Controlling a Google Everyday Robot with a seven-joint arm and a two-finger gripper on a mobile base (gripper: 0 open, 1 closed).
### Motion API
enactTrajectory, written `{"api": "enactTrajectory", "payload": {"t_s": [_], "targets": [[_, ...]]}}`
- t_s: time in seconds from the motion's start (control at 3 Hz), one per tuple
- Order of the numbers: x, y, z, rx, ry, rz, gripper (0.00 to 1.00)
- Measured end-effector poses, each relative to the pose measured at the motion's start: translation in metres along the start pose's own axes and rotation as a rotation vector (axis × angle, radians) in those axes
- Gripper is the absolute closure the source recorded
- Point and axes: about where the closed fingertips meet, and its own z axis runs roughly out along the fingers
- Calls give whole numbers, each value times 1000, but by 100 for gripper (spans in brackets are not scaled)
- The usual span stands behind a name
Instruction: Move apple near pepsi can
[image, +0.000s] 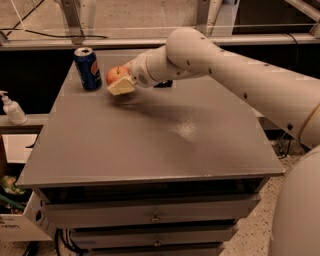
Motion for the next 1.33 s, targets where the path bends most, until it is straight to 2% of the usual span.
{"api": "enactTrajectory", "payload": {"t_s": [0.33, 0.67, 1.0, 1.33], "targets": [[-4, 21, 34, -68, 2, 66, 100], [-3, 31, 45, -96, -4, 85, 100], [-4, 32, 45, -98, -5, 86, 82], [-5, 32, 45, -99, -5, 86, 58]]}}
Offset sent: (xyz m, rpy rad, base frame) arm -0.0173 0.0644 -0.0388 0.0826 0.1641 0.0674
